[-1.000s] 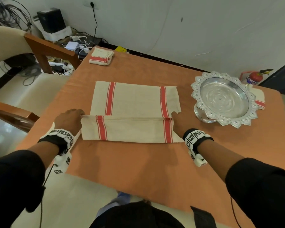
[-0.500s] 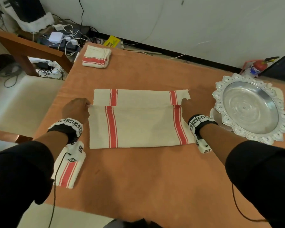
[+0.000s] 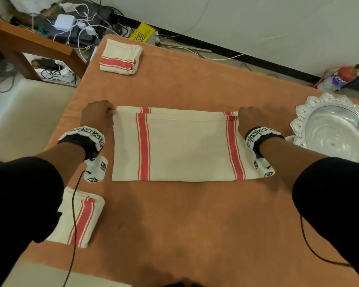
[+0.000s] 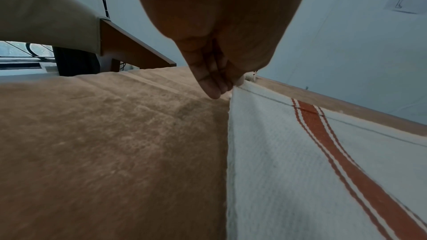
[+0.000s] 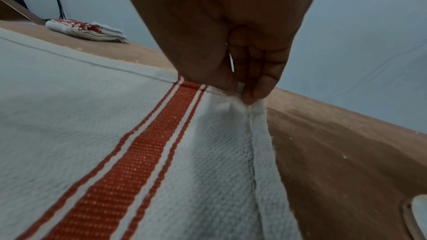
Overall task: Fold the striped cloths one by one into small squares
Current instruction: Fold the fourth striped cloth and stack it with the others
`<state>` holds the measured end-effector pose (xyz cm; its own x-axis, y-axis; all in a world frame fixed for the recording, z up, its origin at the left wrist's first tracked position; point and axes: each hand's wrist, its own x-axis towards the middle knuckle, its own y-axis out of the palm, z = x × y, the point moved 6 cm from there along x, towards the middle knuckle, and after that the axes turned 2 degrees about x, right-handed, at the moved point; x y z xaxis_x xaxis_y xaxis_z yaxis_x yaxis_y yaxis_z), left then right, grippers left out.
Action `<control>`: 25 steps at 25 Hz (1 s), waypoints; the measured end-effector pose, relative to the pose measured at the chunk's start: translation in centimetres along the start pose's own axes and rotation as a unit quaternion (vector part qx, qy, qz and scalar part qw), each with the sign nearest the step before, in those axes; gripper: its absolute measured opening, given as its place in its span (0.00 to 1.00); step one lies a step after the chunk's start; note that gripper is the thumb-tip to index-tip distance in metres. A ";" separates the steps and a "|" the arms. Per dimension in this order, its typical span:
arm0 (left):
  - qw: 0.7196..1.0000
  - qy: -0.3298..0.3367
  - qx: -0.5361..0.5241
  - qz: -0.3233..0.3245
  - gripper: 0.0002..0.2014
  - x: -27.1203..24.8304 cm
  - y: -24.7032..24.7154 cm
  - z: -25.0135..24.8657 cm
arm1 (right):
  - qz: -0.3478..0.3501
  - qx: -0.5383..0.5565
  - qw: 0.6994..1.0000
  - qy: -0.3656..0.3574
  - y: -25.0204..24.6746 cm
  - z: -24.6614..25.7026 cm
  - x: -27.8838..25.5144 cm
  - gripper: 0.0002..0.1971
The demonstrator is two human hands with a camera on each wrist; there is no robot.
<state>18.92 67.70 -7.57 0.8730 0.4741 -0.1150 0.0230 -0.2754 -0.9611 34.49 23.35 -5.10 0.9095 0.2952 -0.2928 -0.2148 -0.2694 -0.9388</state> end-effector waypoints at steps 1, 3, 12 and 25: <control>1.000 -0.004 -0.001 0.000 0.09 0.5 0.2 -0.1 | 0.007 -0.003 1.000 -0.003 0.0 0.0 0.5 0.09; 1.000 -0.004 -0.003 0.008 0.09 1.2 0.5 -0.4 | 0.012 -0.008 1.000 -0.003 0.3 -0.1 1.2 0.09; 1.000 -0.018 -0.010 0.019 0.10 2.9 1.0 -1.5 | 0.018 -0.007 1.000 0.003 1.4 -1.0 3.6 0.10; 0.996 -0.076 -0.044 0.015 0.05 3.7 1.5 -0.8 | -0.010 0.027 0.999 0.032 1.8 -1.0 4.3 0.12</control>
<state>22.54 68.39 -9.20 0.7899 0.5844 -0.1858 0.0467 -0.3595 -0.9320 38.39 23.21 -7.83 0.9342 0.2413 -0.2628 -0.2132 -0.2131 -0.9535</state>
